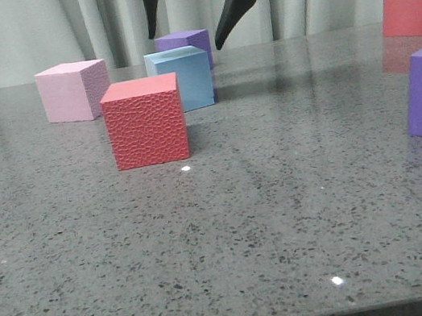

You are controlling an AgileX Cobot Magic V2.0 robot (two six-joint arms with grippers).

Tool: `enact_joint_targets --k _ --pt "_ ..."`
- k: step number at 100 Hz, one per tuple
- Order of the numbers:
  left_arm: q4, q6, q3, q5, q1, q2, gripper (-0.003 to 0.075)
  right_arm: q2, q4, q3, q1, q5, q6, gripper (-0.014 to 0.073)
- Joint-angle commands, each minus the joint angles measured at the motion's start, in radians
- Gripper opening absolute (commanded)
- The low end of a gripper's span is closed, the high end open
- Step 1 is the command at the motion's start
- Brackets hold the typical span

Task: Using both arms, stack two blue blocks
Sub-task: 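Open the right gripper and raise it away from the cube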

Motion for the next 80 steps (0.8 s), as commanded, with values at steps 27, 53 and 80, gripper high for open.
enact_joint_targets --k 27,53,80 --pt "-0.007 -0.075 -0.209 0.121 0.076 0.128 0.0694 -0.201 -0.109 -0.032 0.041 -0.007 -0.094 0.0570" --pt "0.008 -0.073 -0.457 0.363 0.128 0.377 0.0694 -0.306 -0.155 0.036 0.109 -0.034 -0.139 0.0568" --pt "-0.002 -0.040 -0.684 0.549 0.170 0.639 0.0694 -0.541 -0.168 0.406 0.114 -0.219 -0.140 0.0568"
